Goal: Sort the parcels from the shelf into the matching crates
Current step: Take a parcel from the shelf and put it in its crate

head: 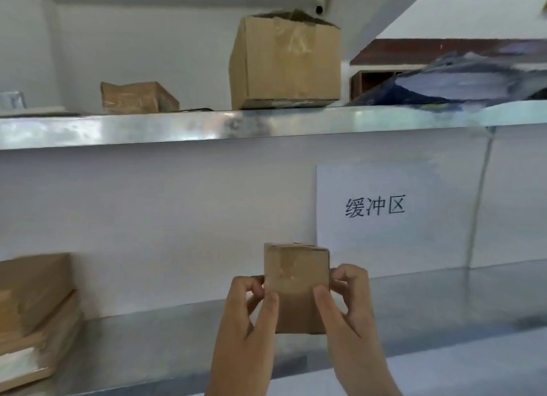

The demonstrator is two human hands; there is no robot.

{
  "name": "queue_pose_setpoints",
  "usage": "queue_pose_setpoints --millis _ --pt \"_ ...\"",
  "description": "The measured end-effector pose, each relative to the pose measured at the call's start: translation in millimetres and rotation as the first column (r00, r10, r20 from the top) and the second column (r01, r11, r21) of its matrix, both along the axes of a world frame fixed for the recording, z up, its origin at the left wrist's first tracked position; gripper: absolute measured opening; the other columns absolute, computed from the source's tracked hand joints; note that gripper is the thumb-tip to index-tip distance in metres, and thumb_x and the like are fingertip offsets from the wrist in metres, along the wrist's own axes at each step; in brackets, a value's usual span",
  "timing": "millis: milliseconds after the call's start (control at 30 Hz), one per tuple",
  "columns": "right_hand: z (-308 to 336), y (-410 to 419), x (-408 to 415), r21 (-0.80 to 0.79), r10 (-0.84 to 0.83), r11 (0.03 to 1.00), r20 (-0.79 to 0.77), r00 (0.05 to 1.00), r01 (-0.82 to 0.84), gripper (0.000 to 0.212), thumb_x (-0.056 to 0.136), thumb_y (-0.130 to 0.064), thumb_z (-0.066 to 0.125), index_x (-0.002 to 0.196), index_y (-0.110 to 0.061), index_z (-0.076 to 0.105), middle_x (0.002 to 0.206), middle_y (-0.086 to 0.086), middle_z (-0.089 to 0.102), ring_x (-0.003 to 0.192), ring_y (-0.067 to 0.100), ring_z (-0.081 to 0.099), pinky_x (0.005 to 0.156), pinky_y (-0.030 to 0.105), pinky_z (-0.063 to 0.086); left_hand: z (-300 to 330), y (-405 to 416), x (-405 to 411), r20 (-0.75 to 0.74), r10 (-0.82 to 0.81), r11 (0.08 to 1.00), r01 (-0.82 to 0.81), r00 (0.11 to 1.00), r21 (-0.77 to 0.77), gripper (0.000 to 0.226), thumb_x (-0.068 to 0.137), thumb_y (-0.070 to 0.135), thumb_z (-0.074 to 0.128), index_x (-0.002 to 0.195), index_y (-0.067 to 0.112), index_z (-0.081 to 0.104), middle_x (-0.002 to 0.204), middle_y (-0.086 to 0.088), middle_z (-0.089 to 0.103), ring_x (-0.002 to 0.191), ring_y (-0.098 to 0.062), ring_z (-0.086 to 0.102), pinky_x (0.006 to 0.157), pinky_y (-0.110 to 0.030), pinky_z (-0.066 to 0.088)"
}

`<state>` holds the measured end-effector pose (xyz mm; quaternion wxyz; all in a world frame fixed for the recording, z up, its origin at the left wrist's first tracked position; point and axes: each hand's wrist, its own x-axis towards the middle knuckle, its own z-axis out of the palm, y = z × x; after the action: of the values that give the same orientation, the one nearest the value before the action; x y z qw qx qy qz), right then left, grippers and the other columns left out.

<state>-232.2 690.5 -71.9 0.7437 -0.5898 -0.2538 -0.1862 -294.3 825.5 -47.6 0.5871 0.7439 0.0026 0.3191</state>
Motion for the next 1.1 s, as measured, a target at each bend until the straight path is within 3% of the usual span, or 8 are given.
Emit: queue_pose_setpoints --millis 100,233,367,500,667,833,1000,1100 --pt "4 -80 8 -0.087 -0.071 0.993 0.044 0.997 0.074 0.055 0.102 -0.005 0.059 0.138 -0.044 0.044 0.110 -0.016 0.062 0.111 0.001 0.062 0.089 0.022 0.059 2 -70 17 0.014 -0.090 0.995 0.090 0.996 0.048 0.038 0.103 0.020 0.061 0.125 0.048 0.047 0.119 0.028 0.060 0.104 0.015 0.062 0.079 -0.009 0.055" --pt "13 -181 3 -0.184 -0.111 0.973 0.141 0.984 0.136 0.067 0.083 -0.012 0.047 0.135 -0.054 0.056 0.122 -0.012 0.056 0.111 0.008 0.064 0.084 0.019 0.055 -3 -160 31 -0.028 -0.243 0.965 0.244 0.970 0.097 0.094 0.093 -0.018 0.052 0.132 0.068 0.049 0.138 0.019 0.057 0.120 -0.006 0.065 0.088 -0.019 0.057" --pt "9 -265 4 -0.111 -0.155 0.979 0.140 0.978 0.171 0.025 0.091 -0.034 0.056 0.115 -0.032 0.063 0.126 -0.007 0.055 0.114 0.016 0.068 0.081 0.031 0.062 -7 -245 36 -0.028 -0.332 0.939 0.333 0.943 0.084 0.054 0.097 -0.011 0.051 0.121 0.035 0.067 0.134 0.005 0.067 0.121 -0.010 0.068 0.085 -0.019 0.059" --pt "-2 -341 10 -0.056 -0.259 0.962 0.114 0.959 0.267 0.005 0.100 -0.014 0.057 0.103 -0.010 0.058 0.124 0.001 0.057 0.112 0.016 0.067 0.070 0.030 0.063 -8 -319 50 0.023 -0.363 0.930 0.360 0.932 0.078 0.023 0.099 -0.002 0.061 0.108 0.019 0.063 0.129 0.001 0.071 0.118 -0.012 0.070 0.082 -0.018 0.060" --pt "-16 -420 9 -0.105 -0.399 0.909 0.067 0.915 0.404 0.048 0.099 0.002 0.054 0.136 -0.028 0.050 0.133 -0.011 0.061 0.122 0.018 0.065 0.081 0.034 0.064 -9 -403 70 0.045 -0.519 0.854 0.520 0.854 -0.004 0.049 0.091 0.015 0.076 0.129 0.039 0.055 0.122 0.027 0.068 0.122 -0.005 0.065 0.095 -0.027 0.061" --pt "-27 -485 -3 -0.272 -0.627 0.743 0.037 0.778 0.612 0.064 0.091 -0.010 0.054 0.140 -0.052 0.047 0.149 -0.024 0.036 0.128 0.010 0.053 0.088 0.038 0.062 -29 -476 97 -0.006 -0.687 0.726 0.687 0.726 -0.029 0.074 0.095 -0.012 0.064 0.127 0.055 0.062 0.124 0.025 0.069 0.122 -0.001 0.065 0.087 -0.030 0.063" --pt "-39 -557 -14 -0.399 -0.814 0.523 0.027 0.580 0.753 0.064 0.084 -0.042 0.077 0.138 -0.057 0.045 0.149 -0.028 0.026 0.132 0.003 0.045 0.101 0.028 0.056 -43 -560 123 -0.087 -0.862 0.506 0.857 0.499 -0.102 0.062 0.078 0.013 0.060 0.118 0.059 0.069 0.128 0.022 0.070 0.127 -0.010 0.065 0.107 -0.051 0.052" --pt "-41 -589 -14 -0.472 -0.908 0.357 0.027 0.418 0.806 0.077 0.077 -0.049 0.083 0.140 -0.062 0.041 0.151 -0.030 0.021 0.133 0.004 0.042 0.103 0.031 0.054 -45 -606 146 -0.125 -0.931 0.357 0.926 0.342 -0.127 0.054 0.076 0.029 0.056 0.119 0.058 0.070 0.130 0.022 0.071 0.125 -0.004 0.065 0.105 -0.045 0.054"
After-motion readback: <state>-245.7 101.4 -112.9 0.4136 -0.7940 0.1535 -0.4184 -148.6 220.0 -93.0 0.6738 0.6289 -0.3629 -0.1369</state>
